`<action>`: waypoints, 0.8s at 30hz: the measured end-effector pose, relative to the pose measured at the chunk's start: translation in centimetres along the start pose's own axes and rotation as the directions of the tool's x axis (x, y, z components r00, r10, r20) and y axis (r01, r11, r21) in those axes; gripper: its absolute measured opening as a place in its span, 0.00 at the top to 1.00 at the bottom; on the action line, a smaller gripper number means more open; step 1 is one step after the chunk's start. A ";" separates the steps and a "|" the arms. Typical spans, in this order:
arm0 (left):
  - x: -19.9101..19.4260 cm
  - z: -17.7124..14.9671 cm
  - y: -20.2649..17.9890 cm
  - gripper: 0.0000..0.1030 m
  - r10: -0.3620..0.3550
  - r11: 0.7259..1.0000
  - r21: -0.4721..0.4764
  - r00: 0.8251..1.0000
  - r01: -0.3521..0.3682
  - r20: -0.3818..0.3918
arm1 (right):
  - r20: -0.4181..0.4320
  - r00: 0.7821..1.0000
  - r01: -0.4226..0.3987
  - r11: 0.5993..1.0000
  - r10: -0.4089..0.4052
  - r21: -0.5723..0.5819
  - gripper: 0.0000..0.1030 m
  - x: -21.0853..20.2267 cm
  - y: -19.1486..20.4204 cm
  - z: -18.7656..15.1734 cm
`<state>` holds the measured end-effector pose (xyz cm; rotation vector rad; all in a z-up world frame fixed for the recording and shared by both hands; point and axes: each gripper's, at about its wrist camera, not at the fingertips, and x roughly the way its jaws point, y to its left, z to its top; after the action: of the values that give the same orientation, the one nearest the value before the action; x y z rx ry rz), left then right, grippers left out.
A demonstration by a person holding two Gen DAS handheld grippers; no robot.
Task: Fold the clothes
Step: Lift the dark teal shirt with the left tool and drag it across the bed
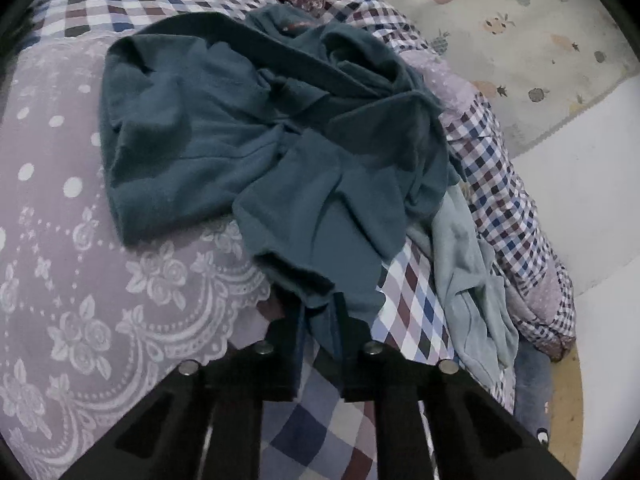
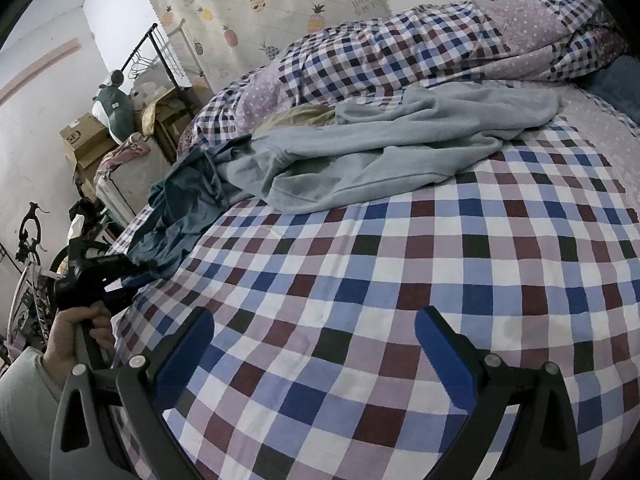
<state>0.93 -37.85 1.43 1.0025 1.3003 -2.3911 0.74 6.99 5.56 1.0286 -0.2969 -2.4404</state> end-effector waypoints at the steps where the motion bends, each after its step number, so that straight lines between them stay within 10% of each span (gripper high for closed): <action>1: -0.1 -0.2 -0.2 0.96 -0.003 1.000 0.002 1.000 0.003 0.002 | 0.000 1.000 -0.001 1.000 0.001 0.001 0.00 0.0 0.0 0.0; 12: -1.7 -6.6 -7.8 0.97 -0.251 0.953 0.144 0.961 0.266 -0.113 | 0.003 0.999 -0.047 0.999 0.047 0.019 0.00 -0.2 0.5 -0.3; 24: -3.4 -16.2 -11.5 0.98 -0.364 0.912 0.100 0.897 0.398 -0.251 | 0.010 0.980 -0.198 0.961 0.200 0.192 0.00 -1.5 -1.7 -0.1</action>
<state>5.00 -18.43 5.14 1.1872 1.5403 -2.7675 1.15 9.21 5.83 1.0350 -0.6128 -2.2580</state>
